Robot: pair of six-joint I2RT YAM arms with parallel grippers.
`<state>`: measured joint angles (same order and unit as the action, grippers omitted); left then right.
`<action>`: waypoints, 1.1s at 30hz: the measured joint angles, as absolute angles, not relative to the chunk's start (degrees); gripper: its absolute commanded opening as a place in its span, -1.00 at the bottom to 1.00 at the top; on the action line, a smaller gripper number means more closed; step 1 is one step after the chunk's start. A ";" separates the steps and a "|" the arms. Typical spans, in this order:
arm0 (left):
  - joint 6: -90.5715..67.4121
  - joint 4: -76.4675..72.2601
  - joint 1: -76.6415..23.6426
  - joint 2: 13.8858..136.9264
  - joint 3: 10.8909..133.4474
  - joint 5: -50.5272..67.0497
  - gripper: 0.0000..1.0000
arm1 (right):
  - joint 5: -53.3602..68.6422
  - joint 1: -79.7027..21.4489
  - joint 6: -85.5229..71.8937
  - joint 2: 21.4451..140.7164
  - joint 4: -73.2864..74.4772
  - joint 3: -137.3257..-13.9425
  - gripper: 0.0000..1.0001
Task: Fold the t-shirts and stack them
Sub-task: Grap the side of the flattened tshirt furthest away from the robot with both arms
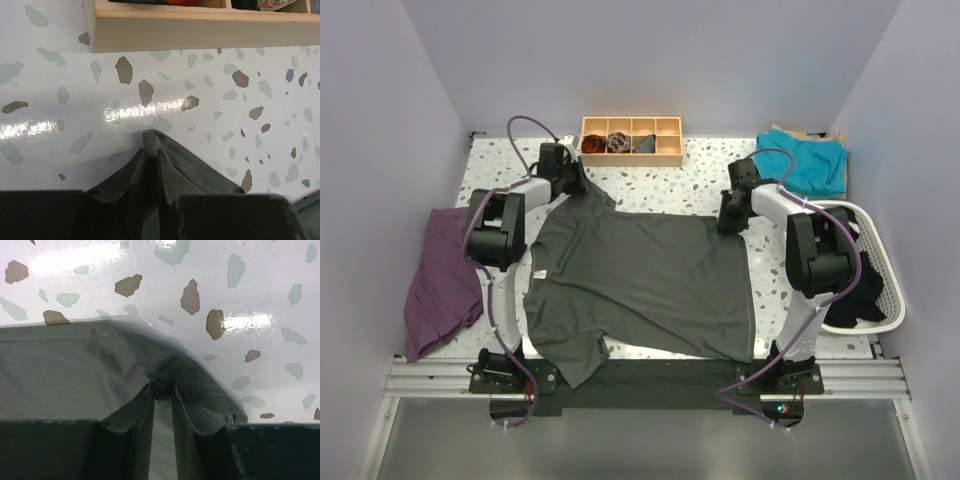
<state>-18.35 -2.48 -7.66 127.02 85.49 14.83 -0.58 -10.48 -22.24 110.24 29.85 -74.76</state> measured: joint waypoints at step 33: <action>-17.65 0.10 -7.66 129.12 96.14 19.33 -1.00 | -16.12 -9.67 -18.76 108.88 34.46 -86.89 -1.00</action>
